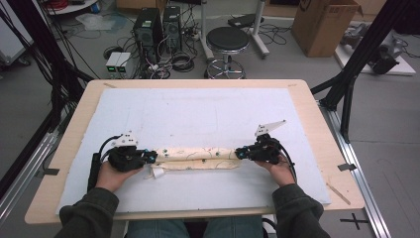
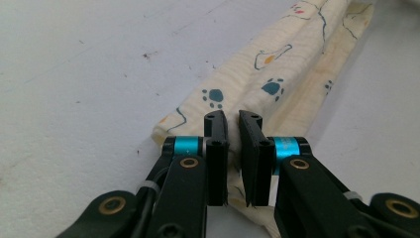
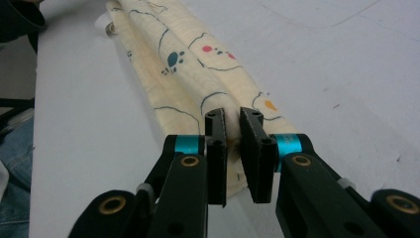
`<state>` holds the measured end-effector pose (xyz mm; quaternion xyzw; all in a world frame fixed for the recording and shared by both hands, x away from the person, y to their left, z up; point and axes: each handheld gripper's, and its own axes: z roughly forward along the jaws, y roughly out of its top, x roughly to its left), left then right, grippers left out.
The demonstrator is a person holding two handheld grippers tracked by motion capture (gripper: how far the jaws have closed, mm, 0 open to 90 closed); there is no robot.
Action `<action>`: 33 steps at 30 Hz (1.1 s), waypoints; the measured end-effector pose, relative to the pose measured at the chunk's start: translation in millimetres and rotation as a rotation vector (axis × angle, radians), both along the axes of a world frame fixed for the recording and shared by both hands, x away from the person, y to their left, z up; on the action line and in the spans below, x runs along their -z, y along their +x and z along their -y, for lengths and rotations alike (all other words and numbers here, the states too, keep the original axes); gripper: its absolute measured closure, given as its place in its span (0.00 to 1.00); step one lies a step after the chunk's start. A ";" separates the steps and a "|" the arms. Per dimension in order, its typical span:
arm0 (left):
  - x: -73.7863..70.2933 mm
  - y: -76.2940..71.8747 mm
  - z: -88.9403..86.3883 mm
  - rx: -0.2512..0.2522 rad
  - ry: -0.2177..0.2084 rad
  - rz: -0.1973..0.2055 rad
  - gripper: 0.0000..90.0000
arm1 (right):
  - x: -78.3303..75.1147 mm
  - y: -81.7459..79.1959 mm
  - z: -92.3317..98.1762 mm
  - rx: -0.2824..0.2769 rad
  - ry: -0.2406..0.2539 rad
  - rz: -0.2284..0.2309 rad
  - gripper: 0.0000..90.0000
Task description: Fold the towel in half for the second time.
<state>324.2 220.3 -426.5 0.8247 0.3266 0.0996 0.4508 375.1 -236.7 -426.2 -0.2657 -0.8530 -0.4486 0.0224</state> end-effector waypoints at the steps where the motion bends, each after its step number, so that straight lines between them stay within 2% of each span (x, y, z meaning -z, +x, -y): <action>1: 2.3 -1.1 -0.5 -0.001 -0.002 -0.006 0.91 | 0.4 -1.1 0.5 0.001 -0.002 0.000 0.90; 8: 7.0 -7.3 -1.6 0.010 0.003 -0.011 0.93 | 2.8 -4.5 -2.2 -0.020 -0.022 0.013 0.90; 14: 10.4 -8.6 -2.2 0.021 0.005 -0.023 0.92 | 6.0 -9.3 -1.7 -0.022 -0.031 -0.006 0.88; 16: 9.3 -8.4 -3.3 0.033 -0.016 -0.032 0.82 | 6.0 -9.9 -2.1 -0.020 -0.024 -0.002 0.80; 19: 4.0 -11.3 -4.0 0.051 -0.073 -0.031 0.68 | 1.3 -10.0 0.6 -0.016 0.008 -0.011 0.70; 21: -1.5 -10.5 -3.4 0.065 -0.078 -0.026 0.61 | -5.7 -11.1 3.1 -0.009 0.039 -0.001 0.64; 23: -8.2 -8.7 -1.4 0.073 -0.090 -0.018 0.58 | -13.6 -10.7 3.3 -0.006 0.061 0.009 0.59; 26: -16.6 -3.8 6.1 0.078 -0.103 -0.002 0.56 | -23.0 -9.8 -4.4 -0.011 0.069 0.018 0.61; 27: -18.5 -1.9 10.1 0.080 -0.093 0.005 0.56 | -25.1 -9.5 -9.5 -0.016 0.058 0.020 0.63; 29: -19.8 1.9 18.6 0.092 -0.076 0.009 0.66 | -26.9 -7.8 -20.6 -0.031 0.043 0.032 0.70; 31: -18.6 7.0 30.7 0.089 -0.040 -0.002 0.82 | -27.8 -5.2 -36.8 -0.057 0.010 0.039 0.77; 33: -16.1 12.2 41.4 0.103 -0.010 -0.012 0.92 | -27.1 -3.0 -49.6 -0.082 -0.007 0.047 0.84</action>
